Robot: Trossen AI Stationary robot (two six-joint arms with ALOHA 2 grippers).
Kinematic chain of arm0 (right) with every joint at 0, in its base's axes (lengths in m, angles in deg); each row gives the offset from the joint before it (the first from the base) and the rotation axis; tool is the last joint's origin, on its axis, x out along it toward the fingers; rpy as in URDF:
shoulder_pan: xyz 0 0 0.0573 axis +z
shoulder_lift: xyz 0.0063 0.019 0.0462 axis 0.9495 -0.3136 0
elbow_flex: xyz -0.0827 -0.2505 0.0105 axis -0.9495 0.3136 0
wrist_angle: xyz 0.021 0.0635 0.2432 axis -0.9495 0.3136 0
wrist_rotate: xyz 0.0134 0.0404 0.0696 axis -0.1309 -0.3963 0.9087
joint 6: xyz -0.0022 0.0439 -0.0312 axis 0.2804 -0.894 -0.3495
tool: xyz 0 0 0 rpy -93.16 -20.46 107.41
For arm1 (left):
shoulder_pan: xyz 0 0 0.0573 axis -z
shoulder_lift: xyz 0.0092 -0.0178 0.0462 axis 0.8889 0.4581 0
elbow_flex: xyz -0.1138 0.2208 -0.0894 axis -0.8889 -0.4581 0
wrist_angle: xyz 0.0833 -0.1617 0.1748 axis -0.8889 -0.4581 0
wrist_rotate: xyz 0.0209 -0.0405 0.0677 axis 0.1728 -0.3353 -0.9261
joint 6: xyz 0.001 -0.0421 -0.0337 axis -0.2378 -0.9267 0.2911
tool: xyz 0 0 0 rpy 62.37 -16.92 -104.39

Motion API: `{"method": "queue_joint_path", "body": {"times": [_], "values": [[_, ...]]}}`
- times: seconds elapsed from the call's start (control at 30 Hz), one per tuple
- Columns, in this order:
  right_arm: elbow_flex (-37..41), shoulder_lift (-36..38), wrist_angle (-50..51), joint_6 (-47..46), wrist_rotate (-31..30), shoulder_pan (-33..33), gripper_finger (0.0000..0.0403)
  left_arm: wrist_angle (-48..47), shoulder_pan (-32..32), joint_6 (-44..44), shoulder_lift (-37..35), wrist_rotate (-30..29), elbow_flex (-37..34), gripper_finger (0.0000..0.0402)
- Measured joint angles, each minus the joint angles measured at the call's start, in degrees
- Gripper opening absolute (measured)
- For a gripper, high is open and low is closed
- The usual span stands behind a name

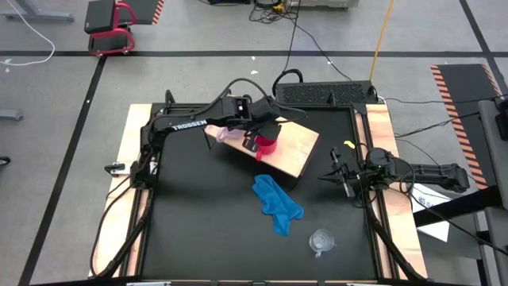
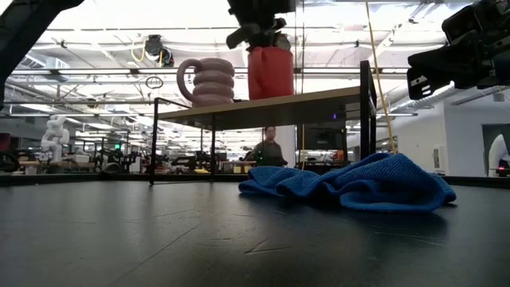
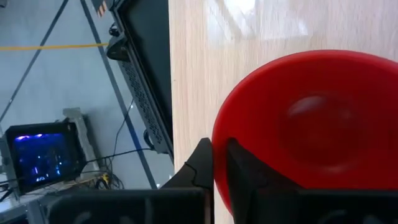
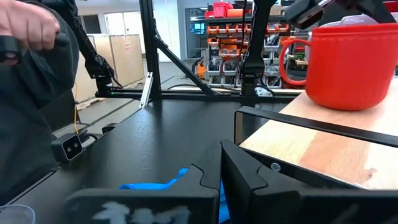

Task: Stack small to large cups/mugs on shelf
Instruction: Put the red mug on the shelf

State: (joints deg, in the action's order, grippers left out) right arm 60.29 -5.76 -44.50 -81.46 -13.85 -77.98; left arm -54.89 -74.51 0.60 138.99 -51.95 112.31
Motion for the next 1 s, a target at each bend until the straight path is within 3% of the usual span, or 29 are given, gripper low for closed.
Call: {"method": "queue_joint_path", "body": {"times": [0.43,0.53,0.73,1.0], "values": [[0.01,0.0,0.0,0.81,0.0,-0.02,0.0,-0.07,-1.63,0.12,0.0,2.87,-0.02,0.0014],[0.01,0.0,0.0,1.08,0.0,-0.01,0.0,-0.09,-1.77,-0.41,0.0,3.0,-0.02,0.0031],[0.02,-0.01,0.0,1.14,0.0,0.0,0.0,-0.17,-1.88,-0.38,0.2,-0.09,-0.15,0.0082],[0.02,-0.02,-0.02,1.57,0.02,0.0,0.0,-0.35,-0.97,-0.46,0.2,-2.23,-0.15,0.0076]]}}
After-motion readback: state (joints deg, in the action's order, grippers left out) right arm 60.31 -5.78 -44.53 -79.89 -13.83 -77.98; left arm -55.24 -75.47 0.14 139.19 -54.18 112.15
